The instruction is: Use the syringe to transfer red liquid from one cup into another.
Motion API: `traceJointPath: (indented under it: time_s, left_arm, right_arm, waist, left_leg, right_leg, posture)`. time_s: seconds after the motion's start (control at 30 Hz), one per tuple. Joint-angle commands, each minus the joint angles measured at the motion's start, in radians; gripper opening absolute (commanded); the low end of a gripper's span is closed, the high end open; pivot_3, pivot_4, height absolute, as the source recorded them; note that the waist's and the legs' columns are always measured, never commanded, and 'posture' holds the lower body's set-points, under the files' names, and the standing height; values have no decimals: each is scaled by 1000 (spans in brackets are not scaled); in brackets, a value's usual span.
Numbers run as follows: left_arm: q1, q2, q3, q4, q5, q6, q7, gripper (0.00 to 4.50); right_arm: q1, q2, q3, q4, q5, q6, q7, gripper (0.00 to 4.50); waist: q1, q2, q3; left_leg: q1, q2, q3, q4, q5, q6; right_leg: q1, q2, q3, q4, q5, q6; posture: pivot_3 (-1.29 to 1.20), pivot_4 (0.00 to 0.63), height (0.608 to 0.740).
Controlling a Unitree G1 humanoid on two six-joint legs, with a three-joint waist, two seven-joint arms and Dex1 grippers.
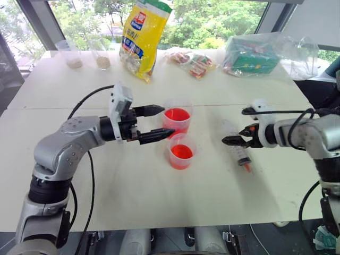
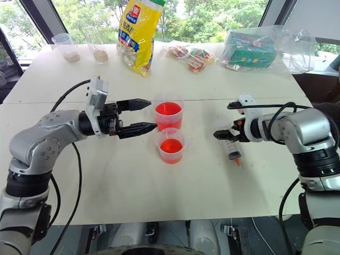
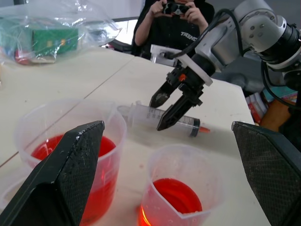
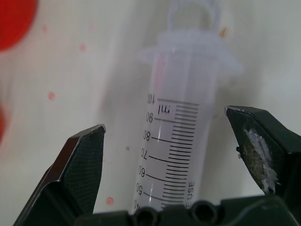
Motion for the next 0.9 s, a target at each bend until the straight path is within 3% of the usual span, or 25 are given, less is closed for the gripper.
traceJointPath:
  time_s: [0.03,0.07,0.17,0.3,0.33,0.5,0.67,0.9]
  left_arm:
    - [6,8,44,-55,-14,-13,20,4500]
    - [7,6,44,-55,-11,-14,26,4500]
    - [4,2,41,-57,-9,-12,40,4500]
    - [-10,3,41,-60,-12,-4,56,4500]
    - [-18,3,40,-58,-11,-2,61,4500]
    - [-64,3,42,-49,-27,24,84,4500]
    - [-113,31,37,-16,-19,37,54,4500]
    - [-132,43,61,5,-20,37,58,4500]
  right_arm:
    - [-30,12,31,19,-62,-42,49,4452]
    - [-31,19,42,24,-77,-49,59,4452]
    - [-26,30,72,24,-123,-70,84,3655]
    - [-18,41,80,-3,-164,-76,104,1730]
    - [-15,42,79,-11,-173,-79,108,1439]
    - [1,40,51,-80,-197,-59,107,1409]
    - [7,33,-86,-173,-198,-37,63,1409]
    - [-79,169,-330,-315,-101,-109,37,1409]
  waist:
    - [0,0,0]
    - [0,0,0]
    - [-4,0,0]
    - [-9,-1,0]
    - [-11,-1,0]
    - [-19,-1,0]
    - [-20,0,0]
    - [-23,0,0]
  left_leg:
    - [0,0,0,0,0,0]
    - [0,0,0,0,0,0]
    - [1,0,0,0,0,0]
    - [1,0,0,0,0,0]
    - [2,0,0,0,0,0]
    - [1,0,-1,0,0,0]
    - [1,0,-1,0,0,0]
    - [1,0,-1,0,0,0]
  right_leg:
    - [0,0,0,0,0,0]
    - [0,0,0,0,0,0]
    - [1,0,0,0,0,0]
    - [1,0,0,1,0,0]
    - [1,0,0,1,0,0]
    - [1,1,-1,2,0,0]
    - [0,0,-1,2,0,0]
    - [0,0,-1,2,0,1]
  posture:
    - [0,150,740]
    - [0,150,740]
    - [0,150,740]
    - [0,150,740]
    - [0,150,740]
    - [0,150,740]
    - [0,150,740]
    - [0,150,740]
